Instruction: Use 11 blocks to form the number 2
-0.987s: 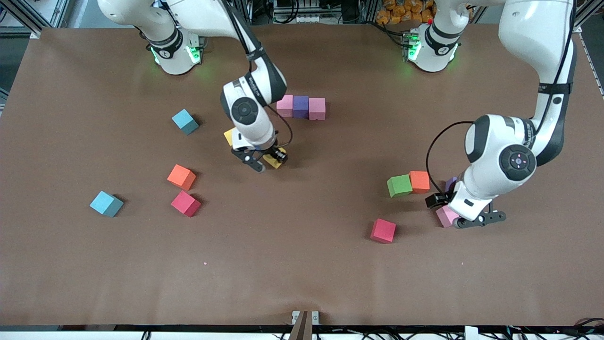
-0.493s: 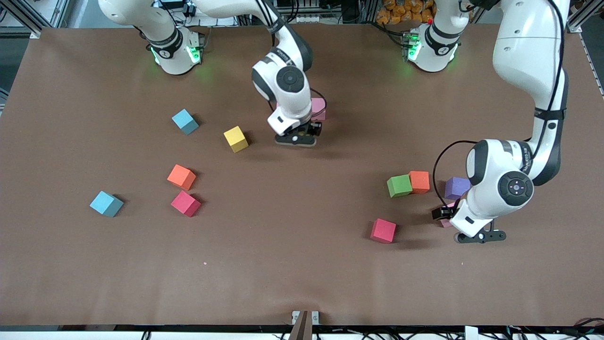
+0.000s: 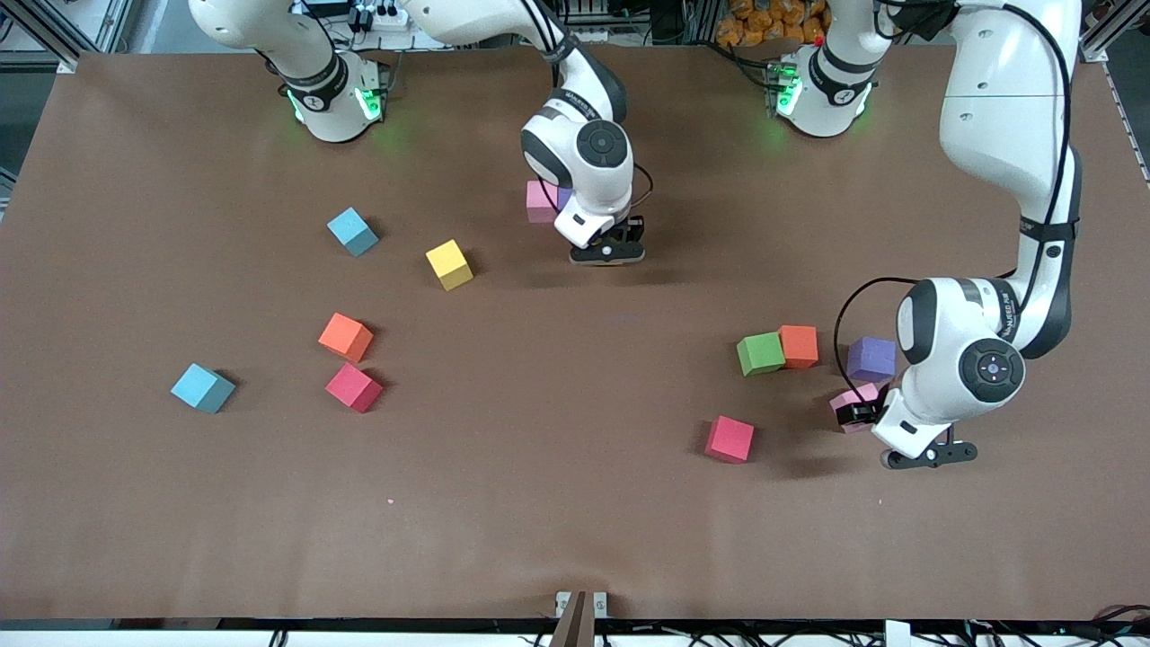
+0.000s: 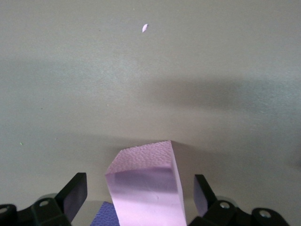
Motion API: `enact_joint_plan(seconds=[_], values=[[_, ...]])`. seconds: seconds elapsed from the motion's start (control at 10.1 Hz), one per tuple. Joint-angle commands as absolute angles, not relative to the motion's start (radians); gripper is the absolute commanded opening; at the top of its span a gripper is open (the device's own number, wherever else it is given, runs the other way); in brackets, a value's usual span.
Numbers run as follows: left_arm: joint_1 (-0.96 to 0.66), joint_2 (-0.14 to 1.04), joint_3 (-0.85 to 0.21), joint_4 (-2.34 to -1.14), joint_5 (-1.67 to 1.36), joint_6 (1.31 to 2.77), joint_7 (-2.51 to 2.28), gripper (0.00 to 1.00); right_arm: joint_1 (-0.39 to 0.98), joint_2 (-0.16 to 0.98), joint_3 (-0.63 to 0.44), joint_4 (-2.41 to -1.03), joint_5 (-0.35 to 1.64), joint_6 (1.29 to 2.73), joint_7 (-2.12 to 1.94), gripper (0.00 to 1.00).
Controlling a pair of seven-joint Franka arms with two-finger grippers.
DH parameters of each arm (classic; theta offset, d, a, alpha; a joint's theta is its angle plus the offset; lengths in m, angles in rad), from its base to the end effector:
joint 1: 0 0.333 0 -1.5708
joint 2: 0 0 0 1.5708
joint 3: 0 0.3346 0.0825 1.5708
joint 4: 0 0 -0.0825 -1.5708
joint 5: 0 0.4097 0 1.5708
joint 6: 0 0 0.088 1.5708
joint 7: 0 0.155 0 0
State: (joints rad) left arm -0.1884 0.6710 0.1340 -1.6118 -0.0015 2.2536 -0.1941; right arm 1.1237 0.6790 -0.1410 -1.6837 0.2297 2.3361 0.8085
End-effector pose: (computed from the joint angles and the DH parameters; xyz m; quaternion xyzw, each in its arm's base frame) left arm 0.7193 -0.0477 0.1847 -0.9975 -0.0564 0.0066 0.0423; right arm 0.3771 0.5975 0.1547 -0.9990 -0.0217 0.0343 0.0175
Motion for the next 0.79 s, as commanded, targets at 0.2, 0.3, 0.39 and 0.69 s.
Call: enact_joint_plan(seconds=[0.2,0.3,0.39,0.69], values=[[-0.199,0.695,0.155,-1.611,-0.077,2.252,-0.224,1.0,1.158,0.699,-0.141,-1.675,0.207,2.299,0.808,0.17],[-0.196,0.702,0.155,-1.614,-0.078,2.252,-0.224,1.0,1.163,0.699,-0.14,-1.675,0.207,2.293,0.811,0.18],[-0.195,0.71,0.155,-1.614,-0.078,2.253,-0.222,1.0,1.169,0.699,-0.14,-1.675,0.207,2.286,0.813,0.18],[-0.196,0.726,0.155,-1.611,-0.074,2.255,-0.209,0.27,1.172,0.699,-0.14,-1.675,0.207,2.286,0.825,0.29]])
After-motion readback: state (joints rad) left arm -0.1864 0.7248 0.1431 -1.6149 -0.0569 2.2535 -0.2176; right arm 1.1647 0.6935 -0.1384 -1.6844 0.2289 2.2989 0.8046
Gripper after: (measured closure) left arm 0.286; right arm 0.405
